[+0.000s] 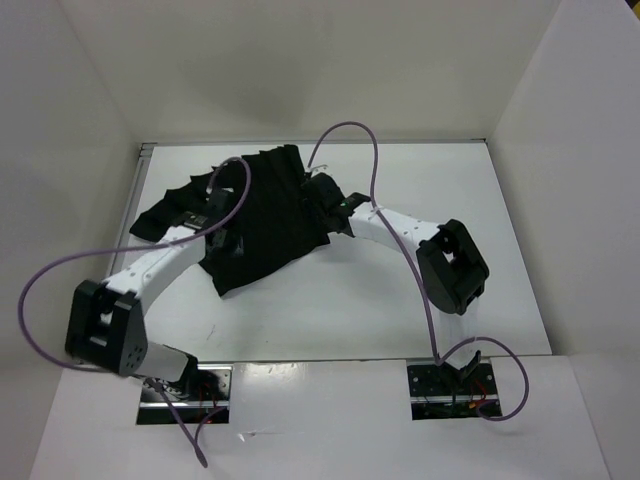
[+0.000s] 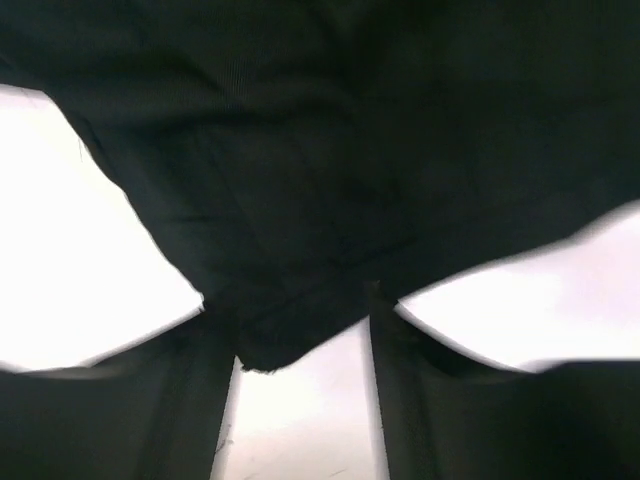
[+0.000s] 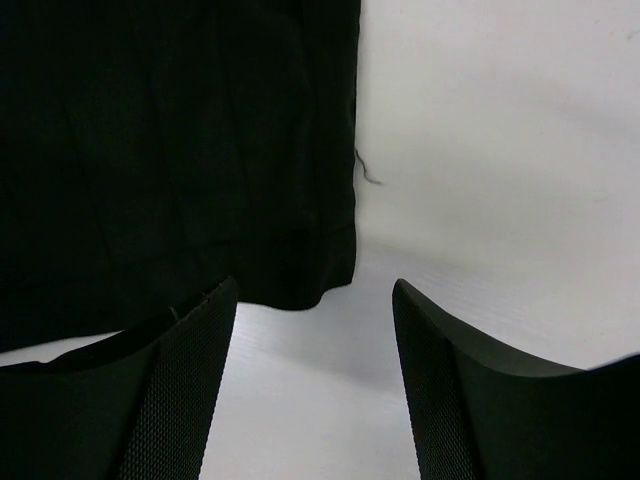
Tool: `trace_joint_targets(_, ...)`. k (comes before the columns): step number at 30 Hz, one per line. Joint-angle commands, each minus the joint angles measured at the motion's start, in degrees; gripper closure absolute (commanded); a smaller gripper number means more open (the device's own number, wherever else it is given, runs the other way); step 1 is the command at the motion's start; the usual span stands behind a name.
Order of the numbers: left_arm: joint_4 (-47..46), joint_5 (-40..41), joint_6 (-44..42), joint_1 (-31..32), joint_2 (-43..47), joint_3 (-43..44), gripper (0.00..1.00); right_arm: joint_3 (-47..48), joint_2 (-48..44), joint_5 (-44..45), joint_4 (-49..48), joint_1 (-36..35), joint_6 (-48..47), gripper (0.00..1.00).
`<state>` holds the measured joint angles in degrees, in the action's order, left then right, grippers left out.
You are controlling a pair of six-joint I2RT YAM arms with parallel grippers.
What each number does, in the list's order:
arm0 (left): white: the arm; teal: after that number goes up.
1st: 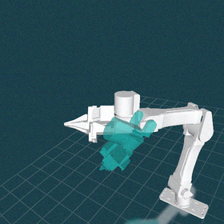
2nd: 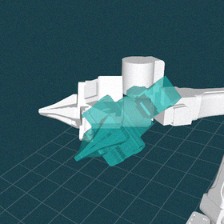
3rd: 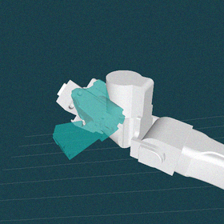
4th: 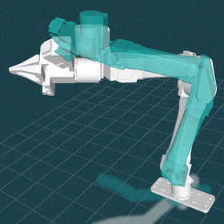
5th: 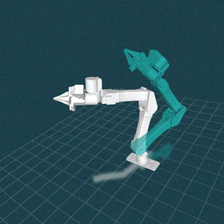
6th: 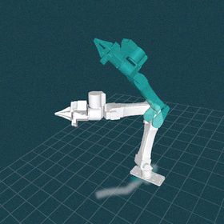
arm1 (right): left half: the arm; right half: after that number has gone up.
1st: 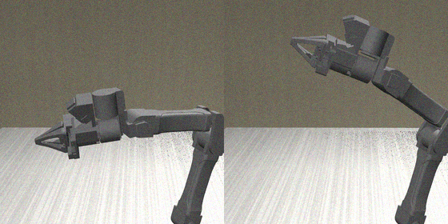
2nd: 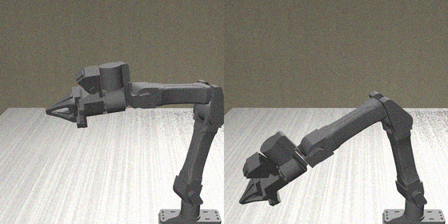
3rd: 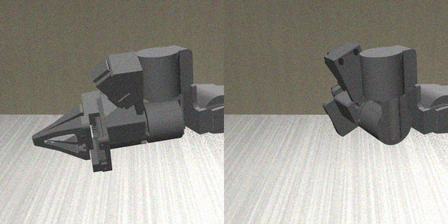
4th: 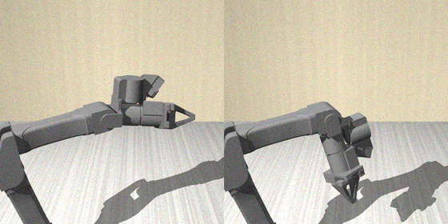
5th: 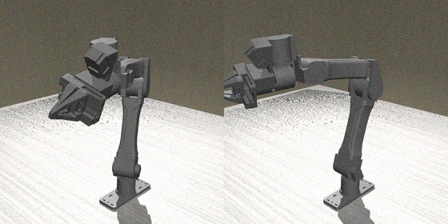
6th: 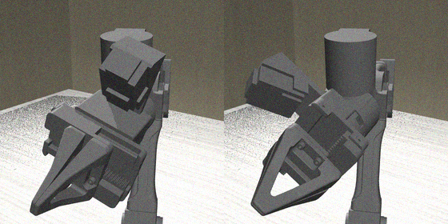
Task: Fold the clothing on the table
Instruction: Move the skirt to the center of the board
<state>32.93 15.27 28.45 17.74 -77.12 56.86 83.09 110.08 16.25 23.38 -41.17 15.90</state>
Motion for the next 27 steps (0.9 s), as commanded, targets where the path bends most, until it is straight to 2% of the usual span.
trace_joint_targets(1, 5.56, 4.16, 4.50, -0.33, -8.19, 2.90, 0.50, 3.83, 1.01, 2.82, -1.93, -0.05, -1.05, 0.31)
trace_joint_targets(2, 6.26, 5.03, 6.25, 0.45, -9.09, 2.90, 0.55, 3.83, 1.01, 2.82, -2.45, -0.05, -1.05, 0.31)
trace_joint_targets(5, 6.27, 5.65, 9.59, 1.60, -9.63, 2.12, 0.55, 2.52, -0.39, 4.05, -2.46, -0.05, -1.05, 0.31)
trace_joint_targets(9, 8.55, 6.35, 13.20, 1.60, -5.60, 0.53, 0.39, -0.29, -3.20, 4.05, -1.93, 0.47, -0.52, 0.31)
trace_joint_targets(11, 9.87, 6.35, 15.14, 1.60, -4.36, -0.16, 0.27, -1.25, -4.00, 4.05, -1.93, 1.09, -0.52, 0.31)
trace_joint_targets(19, 11.72, 6.96, 25.42, 1.60, 0.22, -3.86, 0.29, -4.25, -6.28, 4.58, -0.35, 2.23, 0.01, 0.31)
trace_joint_targets(24, 14.09, 9.25, 30.08, 1.60, 0.22, -3.86, 0.39, -5.48, -8.04, 5.10, 0.27, 2.75, 0.01, 0.31)
trace_joint_targets(27, 14.01, 9.25, 30.09, 1.60, -0.31, -5.35, 0.43, -6.53, -9.18, 5.11, 0.27, 2.76, 0.01, 0.31)
